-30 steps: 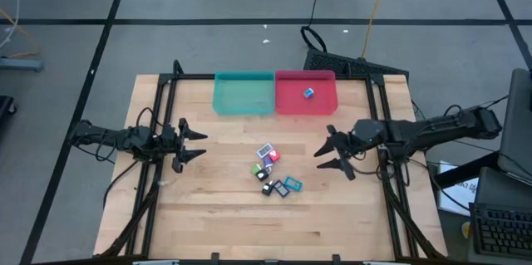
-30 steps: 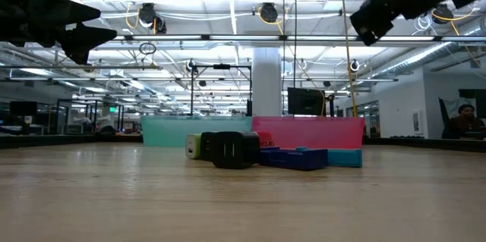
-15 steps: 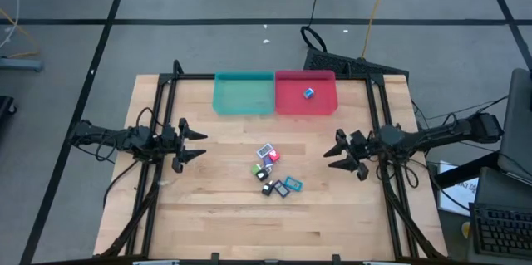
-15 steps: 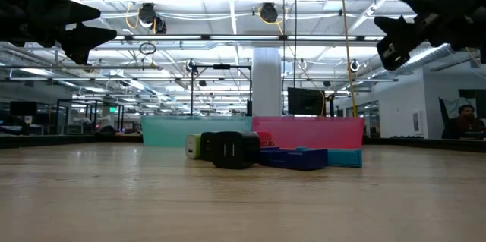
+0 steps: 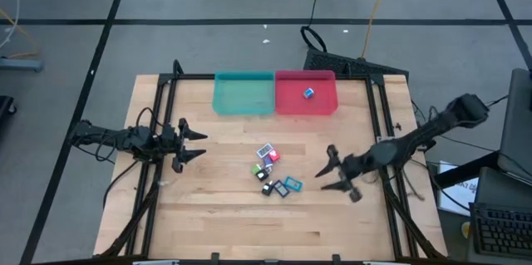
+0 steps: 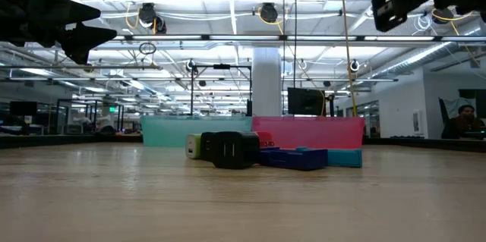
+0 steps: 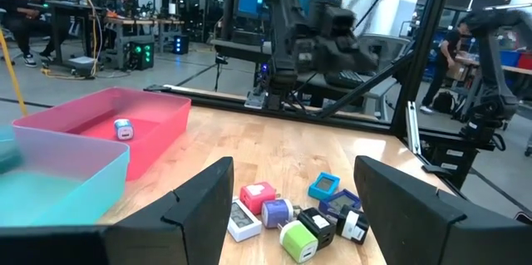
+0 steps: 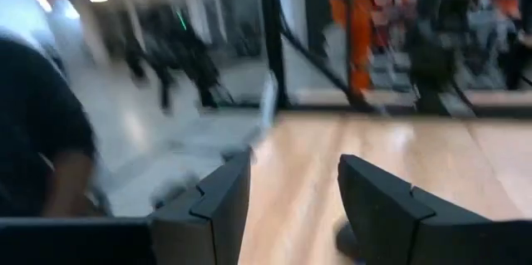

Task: Sort charging adapters and watches
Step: Put the blue watch in the blue bin

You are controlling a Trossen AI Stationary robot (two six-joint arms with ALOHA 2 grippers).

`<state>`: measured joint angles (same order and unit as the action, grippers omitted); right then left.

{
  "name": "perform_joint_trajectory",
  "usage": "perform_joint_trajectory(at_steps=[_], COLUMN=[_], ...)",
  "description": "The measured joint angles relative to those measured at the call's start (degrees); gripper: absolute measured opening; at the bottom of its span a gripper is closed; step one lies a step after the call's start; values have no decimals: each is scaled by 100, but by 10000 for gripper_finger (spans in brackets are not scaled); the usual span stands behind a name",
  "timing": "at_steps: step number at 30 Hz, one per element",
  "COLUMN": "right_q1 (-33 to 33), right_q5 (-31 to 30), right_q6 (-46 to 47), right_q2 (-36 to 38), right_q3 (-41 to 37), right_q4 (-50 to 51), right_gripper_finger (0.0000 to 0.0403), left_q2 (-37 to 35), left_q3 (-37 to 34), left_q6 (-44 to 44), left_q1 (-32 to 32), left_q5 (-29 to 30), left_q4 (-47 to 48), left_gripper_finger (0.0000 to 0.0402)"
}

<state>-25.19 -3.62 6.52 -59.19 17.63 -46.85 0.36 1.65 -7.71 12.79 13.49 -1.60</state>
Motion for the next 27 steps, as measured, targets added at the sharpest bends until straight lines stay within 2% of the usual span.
perform_joint_trajectory(at_steps=[3,5,9,12,15,18,27], right_q1=[-192,-207,-190,-188,-188,-169,-43], right_q5=[-775,-1233,-1445,-1429,-1431,-1479,-1617], right_q6=[26,250,828,1071,1126,1372,2138], right_q2=[-765,-1213,-2024,-2627,-3117,-3398,-3981], right_q3=[590,1016,1919,2363,2508,2575,2582], right_q4=[576,1300,3263,3987,4030,4010,3973], right_gripper_finger=[184,196,240,275,298,304,277], left_q2=[0,0,0,0,0,0,0], left_q3=[0,0,0,0,0,0,0], left_q6=[0,1,1,1,1,1,1], left_q1=[0,0,1,1,1,1,1], left_q5=[1,0,1,1,1,1,1], left_q4=[3,4,5,1,1,8,4], left_gripper_finger=[253,253,253,253,253,253,253])
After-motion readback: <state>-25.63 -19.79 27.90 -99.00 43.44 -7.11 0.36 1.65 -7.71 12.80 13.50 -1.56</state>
